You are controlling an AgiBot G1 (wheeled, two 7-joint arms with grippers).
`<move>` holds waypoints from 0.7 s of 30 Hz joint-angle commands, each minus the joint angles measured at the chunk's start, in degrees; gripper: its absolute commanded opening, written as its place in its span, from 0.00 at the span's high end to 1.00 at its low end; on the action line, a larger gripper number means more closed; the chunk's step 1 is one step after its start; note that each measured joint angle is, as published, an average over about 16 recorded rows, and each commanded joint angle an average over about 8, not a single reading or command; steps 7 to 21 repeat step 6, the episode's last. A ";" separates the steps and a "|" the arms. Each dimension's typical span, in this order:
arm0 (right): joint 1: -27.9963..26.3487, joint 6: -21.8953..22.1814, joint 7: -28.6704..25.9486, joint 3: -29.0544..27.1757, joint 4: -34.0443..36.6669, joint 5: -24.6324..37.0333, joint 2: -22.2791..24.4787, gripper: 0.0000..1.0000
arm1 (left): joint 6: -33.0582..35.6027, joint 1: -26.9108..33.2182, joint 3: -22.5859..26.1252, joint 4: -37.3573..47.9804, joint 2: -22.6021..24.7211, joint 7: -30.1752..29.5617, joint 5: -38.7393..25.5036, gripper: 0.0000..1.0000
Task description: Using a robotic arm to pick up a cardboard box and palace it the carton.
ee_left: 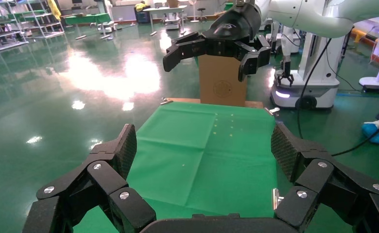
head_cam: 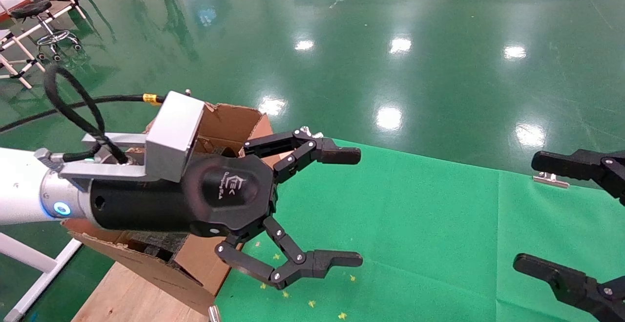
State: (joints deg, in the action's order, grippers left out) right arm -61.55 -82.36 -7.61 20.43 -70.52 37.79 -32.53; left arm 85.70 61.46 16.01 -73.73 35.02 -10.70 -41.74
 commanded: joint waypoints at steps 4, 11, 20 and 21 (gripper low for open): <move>0.00 0.00 0.00 0.00 0.00 0.00 0.00 0.00 | -0.02 0.04 0.01 0.08 0.00 -0.02 -0.04 0.00; 0.00 0.00 0.00 0.00 0.00 0.00 0.00 0.00 | -0.02 0.04 0.01 0.09 0.00 -0.02 -0.05 0.00; 0.00 0.00 0.00 0.00 0.00 0.00 0.00 0.00 | -0.02 0.04 0.01 0.09 0.00 -0.02 -0.05 0.00; 0.00 0.00 0.00 0.00 0.00 0.00 0.00 0.00 | -0.02 0.04 0.01 0.09 0.00 -0.02 -0.05 0.00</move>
